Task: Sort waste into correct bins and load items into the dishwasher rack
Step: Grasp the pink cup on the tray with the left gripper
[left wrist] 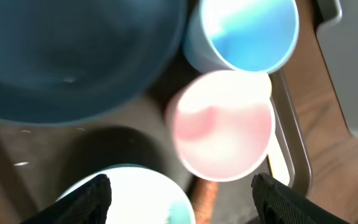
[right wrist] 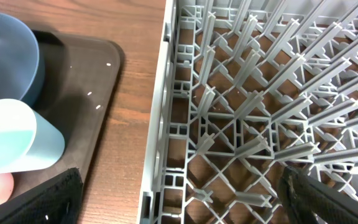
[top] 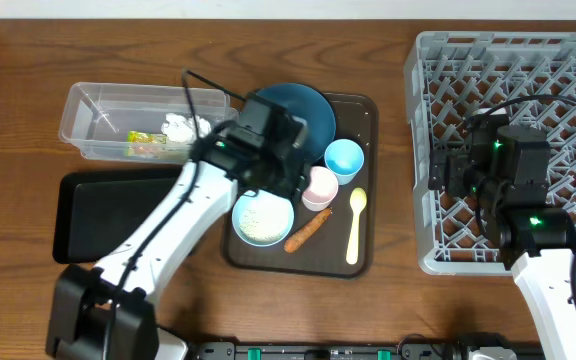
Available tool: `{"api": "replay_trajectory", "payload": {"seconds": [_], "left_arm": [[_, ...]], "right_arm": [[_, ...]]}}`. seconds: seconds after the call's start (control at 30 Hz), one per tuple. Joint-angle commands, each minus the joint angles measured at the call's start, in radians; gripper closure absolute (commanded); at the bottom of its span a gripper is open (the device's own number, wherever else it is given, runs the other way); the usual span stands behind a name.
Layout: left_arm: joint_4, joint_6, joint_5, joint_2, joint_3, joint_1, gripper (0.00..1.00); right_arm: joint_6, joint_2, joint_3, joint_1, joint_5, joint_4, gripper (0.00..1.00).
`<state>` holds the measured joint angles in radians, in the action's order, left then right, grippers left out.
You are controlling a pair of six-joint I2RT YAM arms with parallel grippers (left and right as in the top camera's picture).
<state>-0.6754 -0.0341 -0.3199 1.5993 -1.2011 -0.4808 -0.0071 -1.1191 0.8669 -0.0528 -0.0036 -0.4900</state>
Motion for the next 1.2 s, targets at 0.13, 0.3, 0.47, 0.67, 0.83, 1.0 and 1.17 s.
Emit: {"api": "replay_trajectory", "payload": {"seconds": [0.13, 0.3, 0.47, 0.67, 0.83, 1.0, 1.17], "left_arm": [[0.005, -0.009, 0.025, 0.101, 0.004, -0.036, 0.26], [0.057, -0.009, 0.025, 0.172, 0.004, -0.036, 0.31], [0.07, -0.009, 0.025, 0.199, 0.004, -0.036, 0.74], [0.055, -0.009, 0.025, 0.198, 0.004, -0.035, 0.94], [0.048, -0.008, 0.025, 0.157, 0.004, -0.019, 0.94], [0.008, -0.009, 0.025, 0.048, -0.012, 0.039, 0.94], [-0.003, -0.018, 0.024, -0.092, -0.013, 0.131, 0.93]], "right_arm": [[0.014, 0.002, 0.018, -0.006, 0.003, 0.0, 0.01], [0.014, 0.001, 0.018, -0.006, 0.003, 0.0, 0.01], [0.014, 0.001, 0.018, -0.006, 0.003, 0.0, 0.01], [0.014, 0.001, 0.018, -0.006, 0.003, 0.0, 0.01], [0.014, 0.001, 0.018, -0.006, 0.003, 0.0, 0.01], [0.014, 0.001, 0.018, -0.006, 0.003, 0.003, 0.01], [0.021, -0.001, 0.018, -0.006, 0.003, 0.036, 0.01]]}}
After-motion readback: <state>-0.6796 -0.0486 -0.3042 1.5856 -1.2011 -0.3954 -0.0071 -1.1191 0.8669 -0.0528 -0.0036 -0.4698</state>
